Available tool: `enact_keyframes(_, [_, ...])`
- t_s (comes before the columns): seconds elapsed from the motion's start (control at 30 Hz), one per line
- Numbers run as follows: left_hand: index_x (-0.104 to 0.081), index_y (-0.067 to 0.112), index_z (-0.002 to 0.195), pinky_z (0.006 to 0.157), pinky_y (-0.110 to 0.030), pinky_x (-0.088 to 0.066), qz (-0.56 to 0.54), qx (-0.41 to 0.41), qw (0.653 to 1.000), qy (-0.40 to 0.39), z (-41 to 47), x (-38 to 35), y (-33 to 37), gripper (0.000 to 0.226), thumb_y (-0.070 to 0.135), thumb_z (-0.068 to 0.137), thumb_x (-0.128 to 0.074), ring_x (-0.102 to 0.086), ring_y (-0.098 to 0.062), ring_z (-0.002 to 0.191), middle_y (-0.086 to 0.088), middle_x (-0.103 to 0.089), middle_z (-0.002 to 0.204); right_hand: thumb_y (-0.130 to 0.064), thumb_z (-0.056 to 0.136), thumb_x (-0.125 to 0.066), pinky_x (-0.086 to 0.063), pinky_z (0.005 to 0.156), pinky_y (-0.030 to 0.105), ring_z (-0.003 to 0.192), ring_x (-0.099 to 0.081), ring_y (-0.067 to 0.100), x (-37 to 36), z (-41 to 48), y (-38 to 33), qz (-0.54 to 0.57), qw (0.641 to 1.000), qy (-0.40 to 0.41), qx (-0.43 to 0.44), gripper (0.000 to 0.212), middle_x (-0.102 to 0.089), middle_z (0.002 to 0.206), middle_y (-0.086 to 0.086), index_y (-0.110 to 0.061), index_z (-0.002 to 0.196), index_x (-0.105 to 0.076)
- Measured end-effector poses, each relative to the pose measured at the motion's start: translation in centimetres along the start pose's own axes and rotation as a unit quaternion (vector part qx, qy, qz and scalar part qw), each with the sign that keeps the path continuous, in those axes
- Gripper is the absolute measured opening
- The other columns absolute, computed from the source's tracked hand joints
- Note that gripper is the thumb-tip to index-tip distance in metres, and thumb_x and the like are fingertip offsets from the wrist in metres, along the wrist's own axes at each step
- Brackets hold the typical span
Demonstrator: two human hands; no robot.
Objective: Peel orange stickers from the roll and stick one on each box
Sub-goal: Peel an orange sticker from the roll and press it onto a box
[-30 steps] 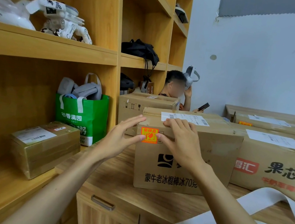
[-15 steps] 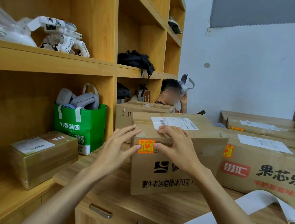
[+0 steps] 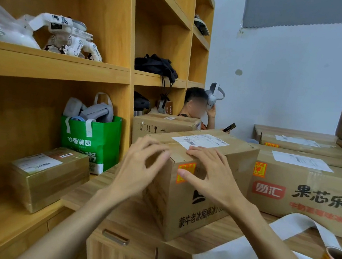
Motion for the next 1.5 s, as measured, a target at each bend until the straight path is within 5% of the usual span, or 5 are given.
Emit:
enact_keyframes(0.23, [-0.031, 0.043, 0.154, 0.098, -0.017, -0.035, -0.091, 0.206, 0.962, -0.154, 4.2, -0.7, -5.6, 0.079, -0.001, 0.093, -0.054, -0.027, -0.013, 0.145, 0.006, -0.022, 0.164, -0.093, 0.075, -0.035, -0.027, 0.110, 0.037, 0.099, -0.046, 0.011, -1.0, 0.4, -2.8, -0.129, 0.991, 0.028, -0.029, 0.076, -0.052, 0.101, -0.010, -0.023, 0.101, -0.047])
enact_keyframes(0.33, [-0.038, 0.046, 0.149, 0.108, -0.032, -0.040, -0.107, 0.233, 0.945, -0.203, 4.3, -1.2, -7.2, 0.075, 0.000, 0.092, -0.056, -0.030, -0.020, 0.146, 0.003, -0.030, 0.162, -0.091, 0.077, -0.036, -0.032, 0.106, 0.042, 0.093, -0.047, 0.014, -1.6, 0.4, -2.9, -0.160, 0.986, 0.037, -0.038, 0.072, -0.050, 0.096, -0.008, -0.022, 0.097, -0.046])
enact_keyframes(0.47, [-0.042, 0.040, 0.146, 0.084, -0.011, -0.043, -0.119, 0.216, 0.950, -0.192, 3.2, -0.9, -7.2, 0.070, -0.001, 0.092, -0.062, -0.052, -0.011, 0.115, 0.002, -0.050, 0.140, -0.079, 0.081, -0.042, -0.028, 0.111, 0.043, 0.097, -0.048, 0.012, -1.9, 0.5, -2.9, -0.153, 0.987, 0.019, -0.041, 0.061, -0.050, 0.099, -0.009, -0.022, 0.102, -0.046])
enact_keyframes(0.83, [-0.050, 0.044, 0.135, 0.071, -0.012, -0.048, -0.065, 0.177, 0.971, -0.146, 0.0, 3.2, -7.1, 0.062, 0.020, 0.086, -0.079, -0.062, -0.005, 0.093, 0.007, -0.062, 0.108, -0.072, 0.082, -0.049, -0.028, 0.116, 0.039, 0.132, -0.033, 0.007, 0.5, -0.2, 0.2, 0.001, 0.999, -0.032, -0.040, 0.068, -0.043, 0.142, -0.014, -0.034, 0.139, -0.050])
enact_keyframes(1.5, [-0.045, 0.041, 0.143, 0.093, -0.041, -0.052, -0.035, 0.078, 0.988, -0.127, 2.0, -6.5, -1.1, 0.059, 0.029, 0.092, -0.071, -0.057, -0.010, 0.097, 0.009, -0.057, 0.105, -0.033, 0.100, -0.054, -0.038, 0.111, 0.040, 0.137, -0.040, 0.013, 6.4, -4.2, 9.2, 0.074, 0.982, -0.021, -0.170, 0.053, -0.040, 0.152, -0.012, -0.032, 0.150, -0.037])
Point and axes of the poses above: each hand's wrist, its own z-axis towards the middle knuckle, its own x-axis out of the back of the hand, y = z × x, the point moved 3 cm from there along z, towards the middle knuckle
